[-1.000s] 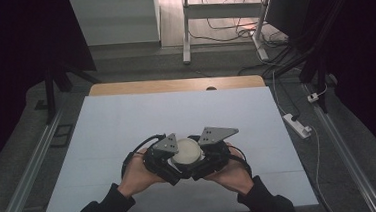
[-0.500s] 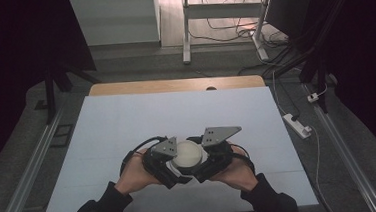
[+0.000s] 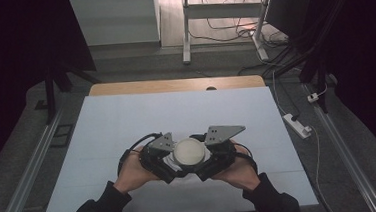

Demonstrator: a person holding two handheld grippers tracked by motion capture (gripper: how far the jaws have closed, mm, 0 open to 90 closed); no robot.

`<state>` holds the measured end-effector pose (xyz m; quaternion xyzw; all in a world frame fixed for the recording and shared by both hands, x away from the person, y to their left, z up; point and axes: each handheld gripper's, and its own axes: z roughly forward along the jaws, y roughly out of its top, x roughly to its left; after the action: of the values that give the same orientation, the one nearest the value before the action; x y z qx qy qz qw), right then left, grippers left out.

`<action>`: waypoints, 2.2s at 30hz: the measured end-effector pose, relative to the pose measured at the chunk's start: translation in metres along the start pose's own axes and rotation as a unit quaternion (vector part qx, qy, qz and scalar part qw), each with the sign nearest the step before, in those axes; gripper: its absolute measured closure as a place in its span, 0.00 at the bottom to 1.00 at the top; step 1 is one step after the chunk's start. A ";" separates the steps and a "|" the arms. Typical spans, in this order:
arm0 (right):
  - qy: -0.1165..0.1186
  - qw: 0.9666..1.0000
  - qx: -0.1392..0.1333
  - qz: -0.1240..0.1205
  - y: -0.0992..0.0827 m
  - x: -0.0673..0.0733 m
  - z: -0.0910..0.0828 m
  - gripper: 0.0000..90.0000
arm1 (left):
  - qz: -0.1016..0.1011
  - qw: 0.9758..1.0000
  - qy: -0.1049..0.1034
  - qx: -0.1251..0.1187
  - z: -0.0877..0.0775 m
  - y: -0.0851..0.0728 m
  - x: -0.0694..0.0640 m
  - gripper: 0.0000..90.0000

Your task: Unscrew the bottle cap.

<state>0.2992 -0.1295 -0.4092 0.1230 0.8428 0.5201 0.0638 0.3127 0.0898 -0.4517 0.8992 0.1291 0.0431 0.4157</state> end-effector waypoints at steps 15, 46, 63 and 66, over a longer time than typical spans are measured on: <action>-0.017 1.000 -0.001 0.007 -0.002 0.001 -0.004 0.08 | -0.032 0.999 0.036 -0.006 -0.004 -0.006 0.010 0.08; -0.022 1.000 0.003 0.013 -0.021 0.018 -0.011 0.08 | -0.062 0.995 0.080 -0.022 -0.011 -0.007 0.030 0.08; -0.016 1.000 0.012 0.017 -0.039 0.029 -0.007 0.08 | -0.062 0.993 0.090 -0.031 -0.006 0.003 0.042 0.08; -0.014 1.000 0.017 0.016 -0.041 0.032 -0.004 0.08 | -0.063 0.993 0.091 -0.030 -0.004 0.005 0.044 0.08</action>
<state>0.2620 -0.1421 -0.4429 0.1448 0.8483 0.5052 0.0649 0.3557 0.1013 -0.4469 0.8686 0.2213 0.1024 0.4314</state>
